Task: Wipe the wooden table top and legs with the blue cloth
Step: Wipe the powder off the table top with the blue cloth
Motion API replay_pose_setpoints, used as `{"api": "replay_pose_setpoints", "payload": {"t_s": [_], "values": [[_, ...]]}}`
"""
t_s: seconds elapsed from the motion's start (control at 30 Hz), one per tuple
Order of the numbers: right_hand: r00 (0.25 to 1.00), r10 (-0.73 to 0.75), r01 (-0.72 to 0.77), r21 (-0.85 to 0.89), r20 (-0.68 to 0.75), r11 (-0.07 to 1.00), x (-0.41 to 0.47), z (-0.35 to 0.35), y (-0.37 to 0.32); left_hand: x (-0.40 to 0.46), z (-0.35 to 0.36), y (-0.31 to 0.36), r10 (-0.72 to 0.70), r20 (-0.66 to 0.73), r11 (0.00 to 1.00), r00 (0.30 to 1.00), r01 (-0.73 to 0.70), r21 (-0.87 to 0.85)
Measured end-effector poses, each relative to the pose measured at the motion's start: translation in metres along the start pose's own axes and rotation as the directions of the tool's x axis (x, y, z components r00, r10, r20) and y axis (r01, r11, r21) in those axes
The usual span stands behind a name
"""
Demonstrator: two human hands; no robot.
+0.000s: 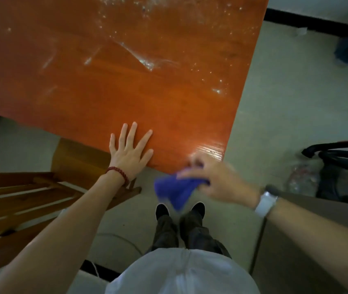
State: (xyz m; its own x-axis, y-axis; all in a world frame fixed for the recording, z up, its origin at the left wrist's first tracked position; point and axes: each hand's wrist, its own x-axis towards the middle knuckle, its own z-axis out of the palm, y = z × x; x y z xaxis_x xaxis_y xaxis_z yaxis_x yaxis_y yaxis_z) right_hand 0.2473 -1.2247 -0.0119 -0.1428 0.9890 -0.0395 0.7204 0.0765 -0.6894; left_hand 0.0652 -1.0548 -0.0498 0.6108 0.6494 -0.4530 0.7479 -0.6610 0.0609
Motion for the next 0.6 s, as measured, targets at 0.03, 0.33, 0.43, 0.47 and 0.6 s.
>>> {"api": "replay_pose_setpoints", "payload": {"t_s": [0.03,0.33,0.43,0.47,0.6], "values": [[0.982,0.059,-0.065,-0.024,-0.18,0.998,0.008,-0.009,0.012,0.0,0.001,0.0,-0.001,-0.007,1.0,1.0,0.001,-0.005],[0.966,0.115,-0.147,-0.127,-0.231,0.981,-0.027,0.04,0.005,-0.003,-0.003,0.006,-0.031,-0.097,0.985,0.995,0.014,-0.171],[0.906,0.185,-0.234,-0.088,-0.382,0.968,-0.019,0.022,0.019,-0.001,-0.009,0.015,-0.077,-0.154,0.966,0.985,0.035,-0.257],[0.865,0.209,-0.291,-0.117,-0.457,0.949,-0.011,0.013,0.025,0.002,-0.013,0.017,-0.098,-0.187,0.96,0.977,0.043,-0.278],[0.785,0.226,-0.419,-0.226,-0.577,0.88,0.027,-0.008,0.029,0.024,-0.031,0.019,-0.167,-0.267,0.929,0.949,0.061,-0.365]]}}
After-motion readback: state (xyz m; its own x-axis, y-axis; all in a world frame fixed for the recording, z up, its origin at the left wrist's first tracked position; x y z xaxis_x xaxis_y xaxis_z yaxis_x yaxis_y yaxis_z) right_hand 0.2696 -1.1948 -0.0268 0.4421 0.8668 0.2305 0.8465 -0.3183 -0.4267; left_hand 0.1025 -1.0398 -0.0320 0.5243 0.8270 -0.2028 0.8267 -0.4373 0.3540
